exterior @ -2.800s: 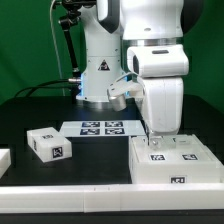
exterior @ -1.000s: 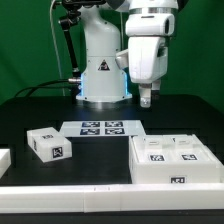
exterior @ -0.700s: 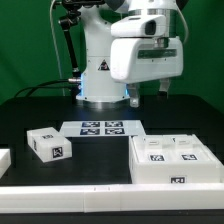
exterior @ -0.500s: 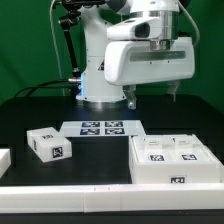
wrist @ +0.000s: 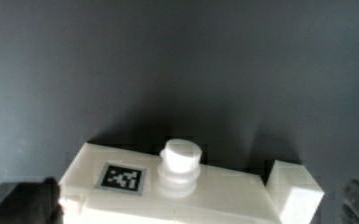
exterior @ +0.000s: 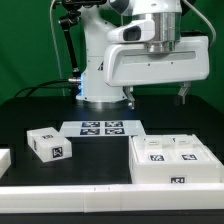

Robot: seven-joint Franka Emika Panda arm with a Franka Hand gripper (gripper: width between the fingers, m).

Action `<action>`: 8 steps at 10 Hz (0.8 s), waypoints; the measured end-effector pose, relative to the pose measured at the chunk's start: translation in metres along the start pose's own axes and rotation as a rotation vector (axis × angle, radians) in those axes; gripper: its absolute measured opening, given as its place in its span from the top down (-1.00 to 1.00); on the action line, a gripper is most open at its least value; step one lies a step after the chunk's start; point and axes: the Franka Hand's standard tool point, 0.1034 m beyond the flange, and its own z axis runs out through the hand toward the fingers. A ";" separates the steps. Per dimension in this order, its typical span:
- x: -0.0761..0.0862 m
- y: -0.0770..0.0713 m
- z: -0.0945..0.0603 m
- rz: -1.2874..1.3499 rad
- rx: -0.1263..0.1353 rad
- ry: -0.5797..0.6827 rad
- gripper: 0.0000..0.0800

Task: Assemble cabinet

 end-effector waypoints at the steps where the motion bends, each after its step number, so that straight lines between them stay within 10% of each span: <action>1: 0.000 -0.001 0.000 0.042 0.005 0.000 -0.99; 8: -0.003 -0.003 0.031 0.146 0.005 -0.041 -0.99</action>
Offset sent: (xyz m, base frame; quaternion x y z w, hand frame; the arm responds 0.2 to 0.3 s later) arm 0.0159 -0.0300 -0.0191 -0.1062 -0.0110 0.0185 0.9941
